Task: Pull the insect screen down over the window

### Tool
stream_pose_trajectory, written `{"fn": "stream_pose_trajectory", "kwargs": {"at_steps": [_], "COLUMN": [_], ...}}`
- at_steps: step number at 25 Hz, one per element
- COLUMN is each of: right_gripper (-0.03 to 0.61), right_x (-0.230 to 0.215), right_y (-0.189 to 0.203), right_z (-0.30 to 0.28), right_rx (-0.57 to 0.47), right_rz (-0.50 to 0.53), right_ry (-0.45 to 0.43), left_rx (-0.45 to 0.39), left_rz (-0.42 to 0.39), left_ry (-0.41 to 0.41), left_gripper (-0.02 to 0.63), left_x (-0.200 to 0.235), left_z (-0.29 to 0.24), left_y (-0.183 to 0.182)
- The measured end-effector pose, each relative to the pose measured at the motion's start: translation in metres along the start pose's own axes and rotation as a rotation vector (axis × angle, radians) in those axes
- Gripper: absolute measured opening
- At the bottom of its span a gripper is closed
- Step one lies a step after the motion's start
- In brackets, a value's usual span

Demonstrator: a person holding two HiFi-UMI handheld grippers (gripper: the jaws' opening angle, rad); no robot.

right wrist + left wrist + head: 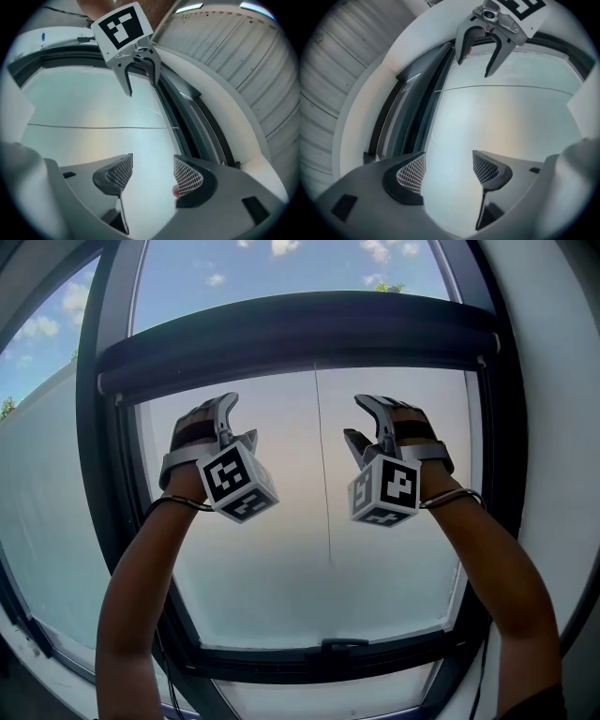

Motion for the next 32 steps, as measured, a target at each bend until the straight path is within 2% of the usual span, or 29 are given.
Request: {"fn": "stream_pose_trajectory", "kwargs": {"at_steps": [3,8,18,25,27,29,32], "right_gripper": [0.273,0.274,0.275,0.274,0.274,0.274,0.273], "right_x": [-0.016,-0.046,-0.059,-0.062,-0.061,-0.059,-0.061], "right_y": [0.002,0.001,0.011,0.021,0.022,0.023,0.023], "right_z": [-0.012,-0.027,-0.051,-0.059,-0.059,-0.058,-0.057], "right_rx": [0.035,0.078,0.189,0.238,0.243,0.244,0.248], "right_rz": [0.057,0.145,0.174,0.240,0.245,0.255,0.268], "right_ry": [-0.010,0.015,-0.054,-0.099,-0.109,-0.125,-0.143], "left_rx": [0.005,0.018,0.078,0.074,0.085,0.103,0.114], "left_rz": [-0.057,-0.137,-0.120,-0.152,-0.203,-0.248,-0.244], "left_ry": [0.005,-0.007,0.064,0.055,0.059,0.096,0.182], "left_gripper": [0.311,0.316,0.316,0.316,0.316,0.316,0.316], "left_x": [0.015,0.033,0.039,0.039,0.037,0.035,0.036], "left_z": [-0.005,-0.015,-0.043,-0.044,-0.044,-0.043,-0.040], "left_y": [-0.009,-0.019,-0.020,-0.021,-0.020,-0.018,-0.019]}}
Point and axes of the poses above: the fingertips, and each gripper's own axes: z backward along the fingers, x to its left, y out of its underside, the point moved 4 cm from there along z, backward along the fingers, and after that the axes turned 5 degrees about -z, right-handed, at the moved point
